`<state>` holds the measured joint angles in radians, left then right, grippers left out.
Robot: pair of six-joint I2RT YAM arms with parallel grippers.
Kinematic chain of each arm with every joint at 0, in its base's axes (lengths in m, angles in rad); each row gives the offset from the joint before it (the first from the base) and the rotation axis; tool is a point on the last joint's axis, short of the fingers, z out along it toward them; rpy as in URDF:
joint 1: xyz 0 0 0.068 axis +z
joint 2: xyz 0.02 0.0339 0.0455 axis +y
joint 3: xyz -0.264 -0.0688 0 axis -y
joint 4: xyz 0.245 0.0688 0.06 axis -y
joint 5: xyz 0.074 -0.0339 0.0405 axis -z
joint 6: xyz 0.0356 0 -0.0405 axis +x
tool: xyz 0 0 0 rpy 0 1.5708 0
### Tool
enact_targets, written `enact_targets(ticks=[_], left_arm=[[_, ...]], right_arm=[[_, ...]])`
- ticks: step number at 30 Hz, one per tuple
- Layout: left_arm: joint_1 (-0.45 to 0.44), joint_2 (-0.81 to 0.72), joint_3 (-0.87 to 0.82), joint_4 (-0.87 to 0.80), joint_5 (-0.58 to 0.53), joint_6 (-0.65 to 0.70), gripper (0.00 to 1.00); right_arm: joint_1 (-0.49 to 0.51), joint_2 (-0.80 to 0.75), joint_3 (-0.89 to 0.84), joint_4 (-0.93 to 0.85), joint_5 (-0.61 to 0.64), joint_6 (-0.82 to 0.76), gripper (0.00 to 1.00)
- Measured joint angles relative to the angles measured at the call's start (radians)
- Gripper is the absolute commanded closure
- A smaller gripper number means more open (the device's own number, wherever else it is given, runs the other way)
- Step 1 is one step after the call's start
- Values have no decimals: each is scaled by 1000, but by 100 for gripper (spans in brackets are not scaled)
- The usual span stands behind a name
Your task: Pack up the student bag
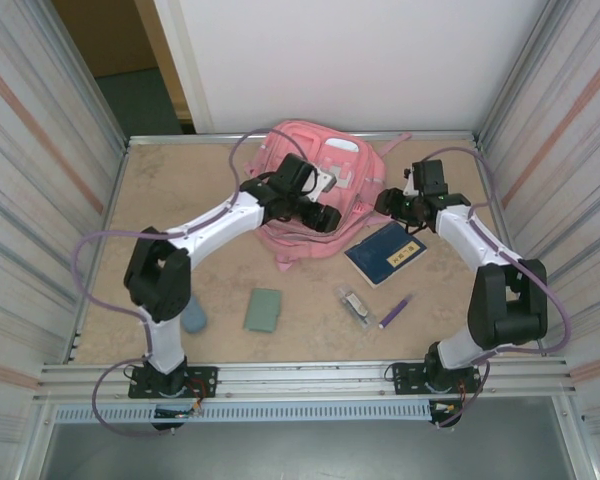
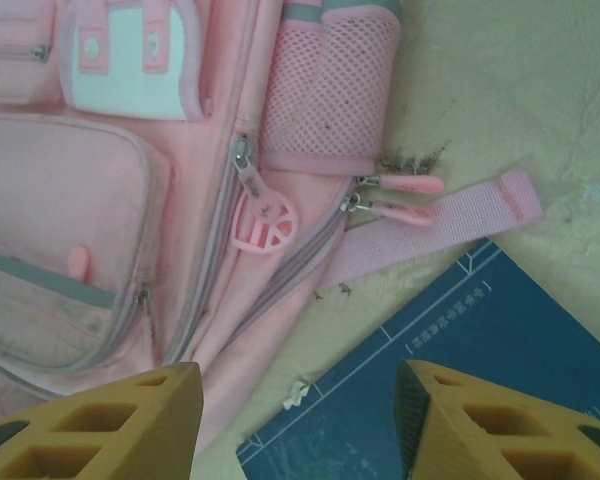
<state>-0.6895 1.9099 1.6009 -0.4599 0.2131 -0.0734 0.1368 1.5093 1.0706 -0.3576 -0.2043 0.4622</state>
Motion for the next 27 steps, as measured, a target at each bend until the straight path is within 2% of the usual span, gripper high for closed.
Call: enact_targets(ticks=[3, 6, 10, 16, 24, 26, 27], left_arm=[[3, 85, 68, 4, -61, 101, 23], [9, 139, 85, 3, -77, 221, 12], [9, 175, 94, -11, -98, 346, 8], [9, 297, 233, -26, -214, 422, 10], [6, 347, 256, -44, -227, 481, 9], [6, 336, 235, -35, -218, 496, 13], [6, 330, 223, -31, -218, 500, 19]], right_arm=[[-2, -26, -30, 16, 0, 0, 45], [-6, -41, -53, 26, 0, 2, 42], [-8, -74, -114, 74, -5, 33, 41], [-8, -84, -156, 117, -21, 78, 41], [-8, -84, -157, 126, -23, 79, 41], [-8, -84, -157, 125, -21, 76, 41], [-8, -84, -157, 124, -19, 75, 41]])
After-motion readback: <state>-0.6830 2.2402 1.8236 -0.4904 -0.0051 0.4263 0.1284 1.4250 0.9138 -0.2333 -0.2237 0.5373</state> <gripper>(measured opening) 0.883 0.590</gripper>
